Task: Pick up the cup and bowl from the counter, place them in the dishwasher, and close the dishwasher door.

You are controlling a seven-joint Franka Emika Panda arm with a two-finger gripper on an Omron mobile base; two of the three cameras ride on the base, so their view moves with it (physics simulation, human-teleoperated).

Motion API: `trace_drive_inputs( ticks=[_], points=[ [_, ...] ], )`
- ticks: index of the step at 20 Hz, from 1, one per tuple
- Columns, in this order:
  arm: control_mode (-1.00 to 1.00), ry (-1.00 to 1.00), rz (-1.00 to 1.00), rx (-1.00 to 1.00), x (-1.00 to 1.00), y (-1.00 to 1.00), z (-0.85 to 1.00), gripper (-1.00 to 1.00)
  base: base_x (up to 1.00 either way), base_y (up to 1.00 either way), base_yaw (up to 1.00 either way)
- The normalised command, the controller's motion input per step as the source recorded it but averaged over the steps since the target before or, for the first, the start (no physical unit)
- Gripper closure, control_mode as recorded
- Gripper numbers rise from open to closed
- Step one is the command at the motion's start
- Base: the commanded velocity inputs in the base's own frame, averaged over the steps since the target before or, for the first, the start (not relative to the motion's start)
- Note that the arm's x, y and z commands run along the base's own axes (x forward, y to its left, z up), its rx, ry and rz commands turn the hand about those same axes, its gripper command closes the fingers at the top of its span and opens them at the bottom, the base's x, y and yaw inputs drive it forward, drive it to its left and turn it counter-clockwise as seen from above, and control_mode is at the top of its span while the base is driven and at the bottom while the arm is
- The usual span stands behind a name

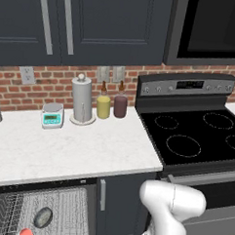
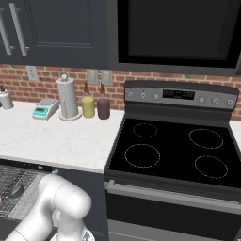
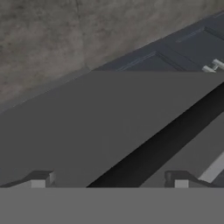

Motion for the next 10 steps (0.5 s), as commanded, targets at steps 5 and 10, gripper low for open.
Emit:
trace_drive_inputs(
  ticks=[5,10],
  points=[
    [-1.0,-0.05,0.05,-0.03,-0.79,0.44,-0.75,-1.0,0.0,0.0,0.0],
    [-1.0,-0.12,0.04,0.0,-0.78,0.29,-0.46,-1.0,0.0,0.0,0.0]
  ],
)
